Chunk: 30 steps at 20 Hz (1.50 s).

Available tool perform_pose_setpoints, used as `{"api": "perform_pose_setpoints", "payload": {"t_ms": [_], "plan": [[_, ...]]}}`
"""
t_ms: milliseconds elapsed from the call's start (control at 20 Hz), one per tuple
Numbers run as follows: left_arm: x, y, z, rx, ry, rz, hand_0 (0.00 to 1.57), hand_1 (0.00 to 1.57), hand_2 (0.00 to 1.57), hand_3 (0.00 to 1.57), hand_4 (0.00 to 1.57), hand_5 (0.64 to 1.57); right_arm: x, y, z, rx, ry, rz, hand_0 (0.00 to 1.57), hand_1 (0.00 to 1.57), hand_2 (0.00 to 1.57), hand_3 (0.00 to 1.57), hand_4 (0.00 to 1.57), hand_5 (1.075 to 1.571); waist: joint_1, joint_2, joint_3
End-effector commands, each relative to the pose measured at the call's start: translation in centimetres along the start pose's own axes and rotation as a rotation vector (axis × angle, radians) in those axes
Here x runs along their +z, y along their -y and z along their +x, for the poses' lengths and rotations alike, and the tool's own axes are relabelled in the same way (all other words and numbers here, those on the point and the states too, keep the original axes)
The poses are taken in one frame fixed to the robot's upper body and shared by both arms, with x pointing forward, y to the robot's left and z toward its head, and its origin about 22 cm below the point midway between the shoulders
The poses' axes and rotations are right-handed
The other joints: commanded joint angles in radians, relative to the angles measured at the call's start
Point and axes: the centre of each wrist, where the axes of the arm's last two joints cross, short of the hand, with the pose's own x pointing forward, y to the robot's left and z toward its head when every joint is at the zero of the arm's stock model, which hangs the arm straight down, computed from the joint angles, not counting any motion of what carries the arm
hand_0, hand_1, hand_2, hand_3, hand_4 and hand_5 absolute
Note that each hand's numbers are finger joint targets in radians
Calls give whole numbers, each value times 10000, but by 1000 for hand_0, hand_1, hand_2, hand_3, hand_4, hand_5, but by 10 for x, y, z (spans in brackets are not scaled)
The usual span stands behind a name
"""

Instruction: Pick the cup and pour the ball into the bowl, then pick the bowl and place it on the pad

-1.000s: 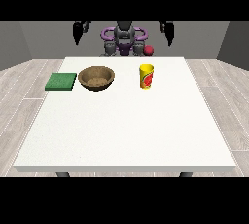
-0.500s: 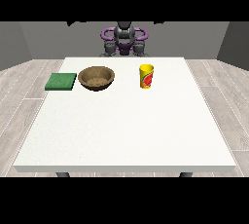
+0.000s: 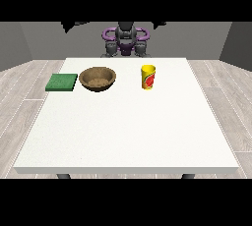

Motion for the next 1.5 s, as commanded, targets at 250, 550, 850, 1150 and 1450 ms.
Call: {"api": "perform_pose_setpoints", "payload": {"t_ms": [250,550,850,1150,1450], "plan": [[-48,-21,-3,-812,2192,162,0,0,0,0,0,1493,-29,-7,11,127,1920,478,0,0,0,0,275,1569,-148,2143,-2],[-73,-44,-25,-1410,2643,585,0,0,0,0,0,1464,-40,0,17,133,2291,457,0,0,0,0,181,1571,-530,2675,-4],[-63,-50,-83,-1035,2443,689,0,0,0,0,0,1469,-49,12,30,437,2156,317,0,0,0,0,203,1571,-359,2595,-6],[-91,-75,-89,-1203,2855,1222,0,0,0,0,0,1462,-62,23,43,269,2840,479,0,0,0,0,198,1571,-750,3246,-5],[-104,-67,-104,-1004,2708,1621,0,0,0,0,0,1448,-63,35,57,508,2756,916,0,0,0,0,147,1571,-1206,3244,-8]]}}
